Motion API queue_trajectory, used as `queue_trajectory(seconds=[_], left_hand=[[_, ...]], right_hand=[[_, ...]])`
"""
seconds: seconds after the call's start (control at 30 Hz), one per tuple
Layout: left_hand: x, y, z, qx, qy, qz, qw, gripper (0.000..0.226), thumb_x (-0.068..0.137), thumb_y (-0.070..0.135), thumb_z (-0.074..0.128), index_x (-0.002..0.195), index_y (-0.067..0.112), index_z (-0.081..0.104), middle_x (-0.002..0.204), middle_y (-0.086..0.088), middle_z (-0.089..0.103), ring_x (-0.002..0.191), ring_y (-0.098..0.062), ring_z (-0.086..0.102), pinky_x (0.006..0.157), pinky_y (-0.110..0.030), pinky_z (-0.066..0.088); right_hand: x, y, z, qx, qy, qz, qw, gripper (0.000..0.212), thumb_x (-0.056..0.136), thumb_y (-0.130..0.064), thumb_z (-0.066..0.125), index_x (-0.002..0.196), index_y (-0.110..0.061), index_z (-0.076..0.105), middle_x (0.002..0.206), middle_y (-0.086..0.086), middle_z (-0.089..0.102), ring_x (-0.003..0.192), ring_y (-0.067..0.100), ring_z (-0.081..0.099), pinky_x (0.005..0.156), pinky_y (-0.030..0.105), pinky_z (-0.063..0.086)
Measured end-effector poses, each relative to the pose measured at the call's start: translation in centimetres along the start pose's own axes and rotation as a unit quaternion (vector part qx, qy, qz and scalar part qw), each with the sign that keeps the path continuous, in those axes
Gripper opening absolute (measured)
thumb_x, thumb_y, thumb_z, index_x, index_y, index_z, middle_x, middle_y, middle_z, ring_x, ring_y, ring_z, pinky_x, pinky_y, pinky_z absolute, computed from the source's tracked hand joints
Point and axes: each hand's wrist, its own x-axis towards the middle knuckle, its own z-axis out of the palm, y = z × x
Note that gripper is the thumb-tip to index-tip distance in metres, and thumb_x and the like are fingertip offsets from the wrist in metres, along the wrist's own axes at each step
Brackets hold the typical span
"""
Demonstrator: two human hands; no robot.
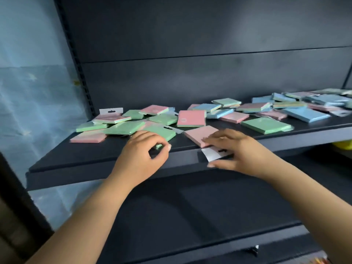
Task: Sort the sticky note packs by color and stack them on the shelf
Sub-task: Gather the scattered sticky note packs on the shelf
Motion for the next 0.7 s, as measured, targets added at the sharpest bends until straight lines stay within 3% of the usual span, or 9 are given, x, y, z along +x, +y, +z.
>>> queue_trajectory(seconds=[0.07,0.13,0.2,0.27,0.3,0.37,0.43,0.57,0.7], left_hand=[[0.1,0.1,0.0,-0.005,-0.001,0.008,1.0,0.033,0.078,0.037,0.045,0.072,0.012,0.066,0.074,0.017,0.055,0.081,-0.008,0.048,0.076,-0.015,0.033],[0.1,0.4,0.2,-0.01,0.001,0.012,1.0,0.034,0.078,0.038,0.045,0.071,0.013,0.066,0.072,0.018,0.053,0.08,-0.008,0.047,0.074,-0.017,0.033],[0.3,0.5,0.3,-0.009,0.005,0.013,1.0,0.034,0.078,0.039,0.044,0.07,0.013,0.065,0.07,0.019,0.052,0.079,-0.007,0.046,0.073,-0.019,0.034],[0.3,0.5,0.5,-0.008,0.01,0.006,1.0,0.035,0.078,0.04,0.043,0.07,0.014,0.066,0.07,0.018,0.052,0.078,-0.007,0.046,0.072,-0.019,0.034],[0.3,0.6,0.5,-0.007,0.012,-0.002,1.0,0.037,0.078,0.041,0.043,0.071,0.014,0.066,0.071,0.018,0.053,0.077,-0.006,0.047,0.072,-0.019,0.034],[0.3,0.8,0.5,0.001,0.013,-0.017,1.0,0.04,0.076,0.044,0.041,0.072,0.014,0.067,0.072,0.017,0.054,0.077,-0.009,0.05,0.073,-0.021,0.035],[0.3,0.9,0.4,0.008,0.01,-0.021,1.0,0.041,0.076,0.044,0.04,0.072,0.013,0.067,0.072,0.016,0.055,0.076,-0.013,0.051,0.072,-0.023,0.036],[-0.1,1.0,0.4,0.037,-0.001,-0.011,0.999,0.04,0.078,0.041,0.042,0.069,0.011,0.066,0.069,0.008,0.062,0.073,-0.019,0.057,0.07,-0.023,0.038],[-0.1,1.1,0.2,0.026,0.0,-0.012,1.0,0.04,0.078,0.042,0.041,0.069,0.011,0.066,0.068,0.014,0.054,0.072,-0.017,0.055,0.07,-0.023,0.038]], right_hand=[[-0.7,-0.1,0.4,-0.02,0.009,0.004,1.0,0.083,0.066,-0.075,0.046,0.126,-0.02,0.06,0.126,0.0,0.057,0.119,0.014,0.047,0.11,0.029,0.029],[-1.4,-0.8,0.7,-0.017,0.051,0.039,0.998,0.085,0.067,-0.079,0.042,0.125,-0.02,0.06,0.126,-0.006,0.054,0.125,0.011,0.041,0.112,0.028,0.02],[-2.2,-2.0,0.8,0.031,0.189,0.131,0.973,0.058,0.075,-0.062,0.053,0.105,-0.016,0.071,0.109,-0.004,0.063,0.109,0.016,0.052,0.097,0.009,0.027],[-3.0,-3.1,0.9,0.156,0.287,0.272,0.905,0.035,0.083,-0.047,0.061,0.072,-0.014,0.067,0.073,-0.006,0.06,0.079,0.016,0.055,0.068,0.008,0.037],[-3.1,-3.5,1.0,0.218,0.275,0.342,0.872,0.04,0.084,-0.046,0.061,0.061,-0.013,0.062,0.06,-0.005,0.056,0.067,0.016,0.051,0.06,0.015,0.037],[-2.8,-4.3,1.5,0.306,0.174,0.425,0.834,0.052,0.083,-0.054,0.056,0.051,-0.013,0.059,0.046,-0.003,0.056,0.052,0.015,0.047,0.054,0.024,0.039],[-2.0,-4.8,1.9,0.377,0.102,0.468,0.793,0.058,0.083,-0.058,0.053,0.05,-0.011,0.059,0.042,-0.002,0.056,0.044,0.014,0.044,0.049,0.023,0.038],[-0.6,-4.9,2.1,0.463,0.111,0.475,0.74,0.049,0.087,-0.049,0.056,0.057,-0.01,0.057,0.04,-0.004,0.053,0.039,0.012,0.04,0.043,0.018,0.035],[-1.0,-4.7,2.1,0.473,0.149,0.453,0.741,0.034,0.09,-0.034,0.058,0.065,-0.012,0.05,0.042,-0.004,0.053,0.035,0.009,0.041,0.039,0.017,0.039]])
